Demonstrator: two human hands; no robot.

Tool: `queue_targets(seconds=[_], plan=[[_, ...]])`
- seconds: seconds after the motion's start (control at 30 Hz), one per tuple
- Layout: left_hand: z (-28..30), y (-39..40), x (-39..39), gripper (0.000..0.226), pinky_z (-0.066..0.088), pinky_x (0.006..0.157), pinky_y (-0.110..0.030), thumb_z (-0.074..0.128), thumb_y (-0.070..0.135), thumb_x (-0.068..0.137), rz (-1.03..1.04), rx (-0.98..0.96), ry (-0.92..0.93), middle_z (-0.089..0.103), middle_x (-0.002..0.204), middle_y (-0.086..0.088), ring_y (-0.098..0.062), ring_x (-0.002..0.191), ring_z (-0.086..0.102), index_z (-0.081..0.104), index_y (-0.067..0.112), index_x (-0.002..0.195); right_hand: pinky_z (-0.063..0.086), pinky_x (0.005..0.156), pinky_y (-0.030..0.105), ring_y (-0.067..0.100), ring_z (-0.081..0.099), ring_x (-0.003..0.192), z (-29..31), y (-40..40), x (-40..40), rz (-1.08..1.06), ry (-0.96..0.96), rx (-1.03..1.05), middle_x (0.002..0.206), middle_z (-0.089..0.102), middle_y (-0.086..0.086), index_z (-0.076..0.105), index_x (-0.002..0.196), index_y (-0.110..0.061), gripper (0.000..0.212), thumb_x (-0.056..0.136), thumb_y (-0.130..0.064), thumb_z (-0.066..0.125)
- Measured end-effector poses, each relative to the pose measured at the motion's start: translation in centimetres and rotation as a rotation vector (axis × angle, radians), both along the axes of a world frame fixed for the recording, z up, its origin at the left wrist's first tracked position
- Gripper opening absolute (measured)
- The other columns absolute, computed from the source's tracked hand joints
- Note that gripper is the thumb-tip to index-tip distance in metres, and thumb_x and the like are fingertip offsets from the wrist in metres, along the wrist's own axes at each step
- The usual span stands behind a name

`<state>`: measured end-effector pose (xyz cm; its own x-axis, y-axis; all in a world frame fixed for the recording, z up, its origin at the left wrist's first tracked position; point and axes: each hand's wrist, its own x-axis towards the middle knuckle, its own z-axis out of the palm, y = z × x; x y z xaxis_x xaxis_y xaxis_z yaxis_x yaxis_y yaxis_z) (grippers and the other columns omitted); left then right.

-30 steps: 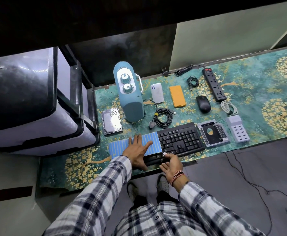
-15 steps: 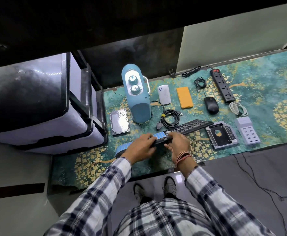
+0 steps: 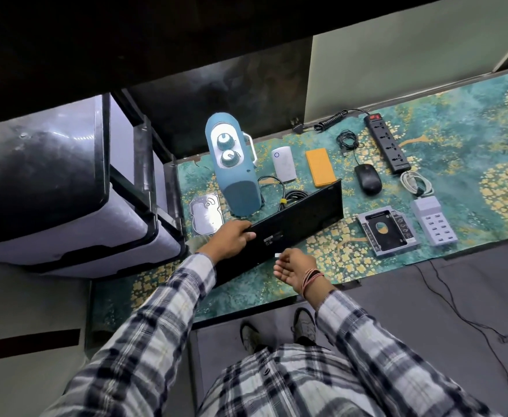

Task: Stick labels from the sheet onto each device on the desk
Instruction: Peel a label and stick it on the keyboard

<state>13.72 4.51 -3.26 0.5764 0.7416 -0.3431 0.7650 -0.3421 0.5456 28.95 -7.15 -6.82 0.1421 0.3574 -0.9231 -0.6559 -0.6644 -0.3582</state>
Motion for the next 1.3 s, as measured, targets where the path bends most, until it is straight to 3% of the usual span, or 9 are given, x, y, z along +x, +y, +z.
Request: queue_targets(seconds=[0.1,0.27,0.5,0.8,0.97,1.03,1.13,1.23,1.3], plan=[[-0.3,-0.1,0.0,0.025,0.031,0.064,-0.032,0.063,0.019,0.097,0.026,-0.021,0.007,0.062,0.082,-0.015,-0.029,0.077,0.055,0.058,-0.001,0.083,0.054,0.045,0.025,0.021,0.055,0.062,-0.5,1.0,0.1,0.065,0.133,-0.027,0.073,0.055,0.012,0.054,0.080,-0.002,0.011,0.089,-0.006,0.051],[-0.2,-0.2,0.0,0.024,0.034,0.066,-0.032,0.062,0.019,0.098,0.026,-0.021,-0.002,0.055,0.078,-0.005,-0.024,0.075,0.050,0.051,0.012,0.078,0.053,0.037,0.024,0.021,0.055,0.068,-0.9,3.2,0.5,0.080,0.163,-0.054,0.080,0.055,0.012,0.052,0.079,-0.002,0.015,0.092,-0.006,0.047],[-0.4,-0.2,0.0,0.023,0.049,0.079,-0.040,0.062,0.022,0.098,0.046,-0.021,-0.008,0.067,0.091,-0.018,-0.032,0.086,0.060,0.062,-0.001,0.093,0.054,0.039,0.024,0.021,0.055,0.070,-0.8,4.8,1.0,0.038,0.182,-0.071,0.082,0.055,0.012,0.051,0.078,-0.002,0.016,0.092,-0.004,0.044],[-0.6,-0.3,0.0,0.022,0.049,0.079,-0.041,0.061,0.022,0.098,0.043,-0.006,-0.012,0.067,0.093,-0.018,-0.032,0.087,0.060,0.062,0.000,0.095,0.057,0.044,0.031,0.021,0.057,0.076,-0.5,5.3,1.4,-0.067,0.251,0.059,0.085,0.054,0.015,0.052,0.085,0.003,0.013,0.096,-0.001,0.045],[-0.8,-0.3,0.1,0.020,0.045,0.075,-0.036,0.060,0.021,0.099,0.050,0.000,-0.012,0.066,0.092,-0.016,-0.030,0.085,0.059,0.061,0.003,0.091,0.062,0.061,0.030,0.027,0.065,0.075,-2.0,3.7,1.0,0.055,-0.008,0.241,0.082,0.066,0.017,0.065,0.086,0.005,0.006,0.087,0.000,0.068],[-0.8,-0.3,0.1,0.018,0.044,0.074,-0.034,0.060,0.021,0.100,0.056,-0.004,-0.015,0.067,0.094,-0.015,-0.028,0.085,0.058,0.063,0.005,0.094,0.060,0.056,0.030,0.027,0.067,0.065,-2.6,3.1,1.0,0.195,-0.236,0.306,0.065,0.066,0.009,0.065,0.068,0.000,0.020,0.080,-0.006,0.080],[-0.9,-0.4,0.0,0.016,0.047,0.078,-0.035,0.060,0.021,0.099,0.051,-0.006,-0.020,0.069,0.098,-0.016,-0.030,0.088,0.060,0.065,0.006,0.099,0.057,0.051,0.037,0.024,0.064,0.051,-3.3,3.2,1.5,0.411,-0.588,0.292,0.045,0.056,0.000,0.053,0.041,-0.015,0.048,0.064,-0.036,0.090],[-0.9,-0.5,-0.1,0.016,0.051,0.083,-0.038,0.061,0.021,0.098,0.049,-0.016,-0.024,0.069,0.100,-0.016,-0.032,0.091,0.062,0.067,0.007,0.102,0.035,0.043,0.024,0.012,0.042,0.041,-3.3,3.5,2.3,0.566,-0.822,0.290,0.041,0.044,0.000,0.043,0.041,-0.014,0.057,0.070,-0.039,0.086],[-0.8,-0.5,-0.1,0.017,0.051,0.084,-0.039,0.061,0.022,0.098,0.051,-0.021,-0.022,0.069,0.101,-0.016,-0.032,0.092,0.062,0.067,0.007,0.104,0.027,0.040,0.022,0.008,0.033,0.041,-3.2,3.5,2.3,0.599,-0.854,0.317,0.042,0.040,-0.003,0.041,0.044,-0.016,0.056,0.078,-0.034,0.081]])
